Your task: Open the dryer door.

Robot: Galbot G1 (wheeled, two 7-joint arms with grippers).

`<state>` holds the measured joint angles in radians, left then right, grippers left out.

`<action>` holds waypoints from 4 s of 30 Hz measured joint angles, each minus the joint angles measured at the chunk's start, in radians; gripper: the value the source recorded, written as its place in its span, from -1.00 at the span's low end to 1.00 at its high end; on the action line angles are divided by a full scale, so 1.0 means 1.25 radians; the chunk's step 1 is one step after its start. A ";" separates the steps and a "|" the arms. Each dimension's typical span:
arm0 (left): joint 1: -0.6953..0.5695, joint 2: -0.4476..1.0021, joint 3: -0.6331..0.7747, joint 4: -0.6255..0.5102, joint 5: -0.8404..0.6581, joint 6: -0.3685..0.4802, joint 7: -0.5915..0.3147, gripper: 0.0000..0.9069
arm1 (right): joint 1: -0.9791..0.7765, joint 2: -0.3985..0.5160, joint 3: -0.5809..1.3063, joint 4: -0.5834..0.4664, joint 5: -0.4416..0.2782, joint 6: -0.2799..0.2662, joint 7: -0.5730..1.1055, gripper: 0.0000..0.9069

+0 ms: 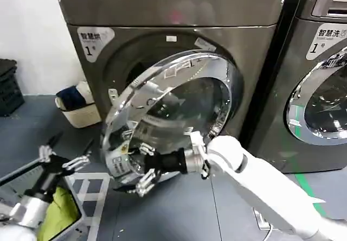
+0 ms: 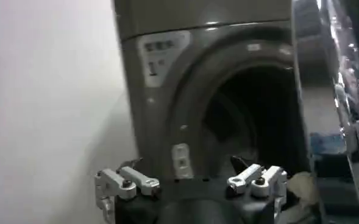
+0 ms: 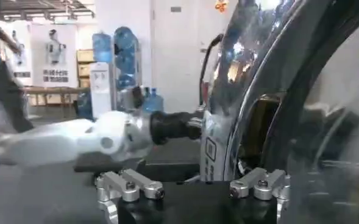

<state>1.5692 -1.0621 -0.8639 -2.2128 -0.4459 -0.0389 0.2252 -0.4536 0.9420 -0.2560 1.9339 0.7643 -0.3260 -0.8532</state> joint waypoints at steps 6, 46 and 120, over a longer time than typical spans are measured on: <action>-0.056 0.034 0.081 0.018 0.015 0.002 0.002 1.00 | -0.072 -0.056 0.069 0.049 -0.003 0.006 0.000 1.00; -0.350 0.101 0.508 0.078 0.002 -0.008 0.057 1.00 | -1.052 0.126 1.243 0.235 -0.158 0.133 0.395 1.00; -0.843 -0.266 1.026 0.520 0.059 -0.024 0.009 1.00 | -1.076 0.442 1.847 -0.186 -0.352 0.312 0.950 1.00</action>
<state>0.5159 -1.3943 0.4186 -1.5629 -0.3721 -0.0685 0.2367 -1.7990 1.4949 2.0525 1.7013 0.3237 0.0639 0.3348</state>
